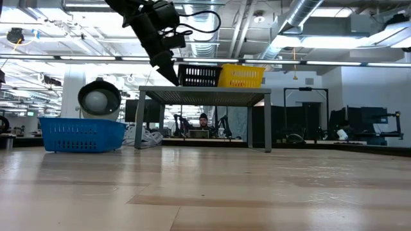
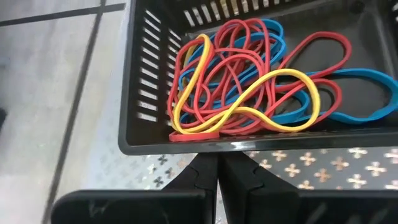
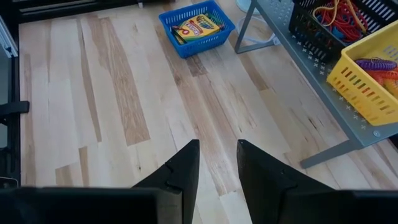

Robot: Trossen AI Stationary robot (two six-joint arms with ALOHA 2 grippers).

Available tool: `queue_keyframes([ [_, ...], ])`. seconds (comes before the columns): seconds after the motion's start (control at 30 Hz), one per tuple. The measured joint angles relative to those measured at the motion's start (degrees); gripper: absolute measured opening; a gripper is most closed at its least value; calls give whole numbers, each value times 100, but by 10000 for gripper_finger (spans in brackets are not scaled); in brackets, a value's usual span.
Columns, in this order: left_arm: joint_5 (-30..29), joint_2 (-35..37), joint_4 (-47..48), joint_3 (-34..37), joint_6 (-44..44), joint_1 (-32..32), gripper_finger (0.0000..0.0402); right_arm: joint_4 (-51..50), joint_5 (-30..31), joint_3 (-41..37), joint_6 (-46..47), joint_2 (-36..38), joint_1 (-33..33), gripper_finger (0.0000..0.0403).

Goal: Pick & Place Office Desk Supplies
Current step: Put the black bin with rubber bands on the shelf, then put the blue bin with crayon boxes on the shelf

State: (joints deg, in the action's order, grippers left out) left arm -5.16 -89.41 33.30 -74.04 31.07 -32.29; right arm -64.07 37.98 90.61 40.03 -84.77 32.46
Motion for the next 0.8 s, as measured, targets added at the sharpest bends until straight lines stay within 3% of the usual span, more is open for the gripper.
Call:
queue_keyframes([
  [0.43,194,0,14,1,-28,76,2,32,-26,2,0,0,1,103],
  [0.8,-217,88,536,2,-170,76,2,32,-28,1,0,0,-36,103],
])
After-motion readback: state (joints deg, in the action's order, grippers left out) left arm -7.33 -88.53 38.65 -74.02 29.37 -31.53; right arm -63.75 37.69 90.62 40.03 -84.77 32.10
